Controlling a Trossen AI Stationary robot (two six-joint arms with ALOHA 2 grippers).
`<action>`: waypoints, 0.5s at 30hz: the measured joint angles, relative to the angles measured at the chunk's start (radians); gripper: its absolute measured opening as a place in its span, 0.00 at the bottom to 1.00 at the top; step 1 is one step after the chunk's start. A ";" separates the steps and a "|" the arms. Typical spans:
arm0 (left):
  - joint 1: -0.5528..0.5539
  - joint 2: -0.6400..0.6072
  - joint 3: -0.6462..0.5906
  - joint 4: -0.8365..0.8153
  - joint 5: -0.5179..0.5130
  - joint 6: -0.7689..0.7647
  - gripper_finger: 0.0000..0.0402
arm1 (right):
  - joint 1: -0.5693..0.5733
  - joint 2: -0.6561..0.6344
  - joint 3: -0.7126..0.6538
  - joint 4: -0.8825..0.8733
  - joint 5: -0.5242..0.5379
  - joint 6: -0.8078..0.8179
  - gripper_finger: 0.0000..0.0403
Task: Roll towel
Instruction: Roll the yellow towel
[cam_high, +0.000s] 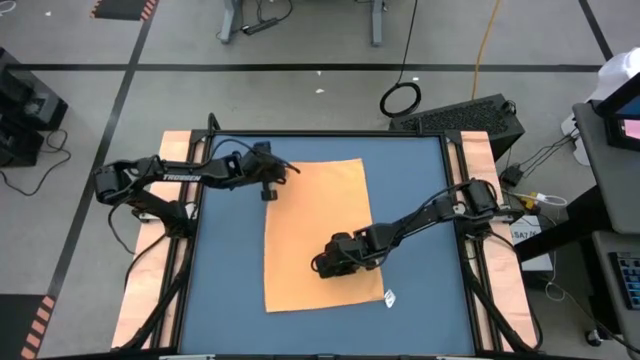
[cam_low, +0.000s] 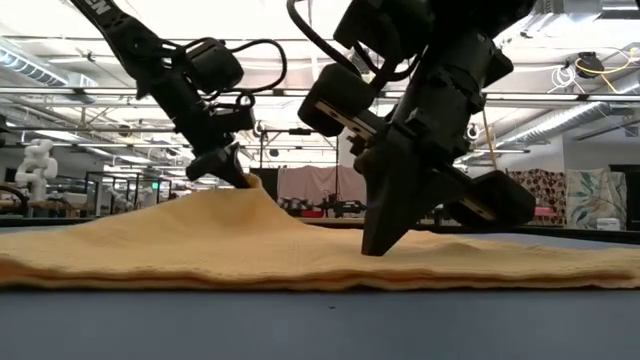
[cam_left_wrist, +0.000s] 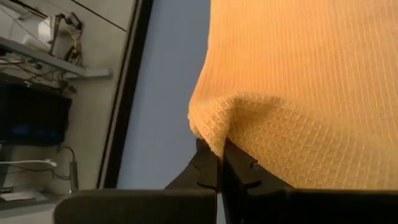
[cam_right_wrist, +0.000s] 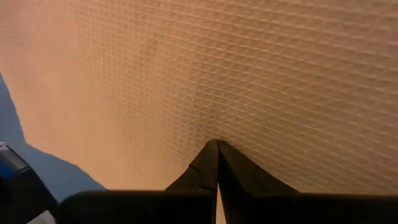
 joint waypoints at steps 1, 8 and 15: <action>0.001 0.000 0.000 0.006 0.000 0.000 0.00 | -0.003 0.000 0.000 -0.001 0.002 -0.001 0.00; 0.002 0.000 0.000 -0.005 -0.001 0.000 0.01 | -0.026 -0.063 -0.001 -0.052 -0.003 -0.145 0.00; 0.002 0.000 0.000 -0.009 -0.001 -0.001 0.02 | -0.046 -0.209 0.001 -0.172 -0.073 -0.399 0.00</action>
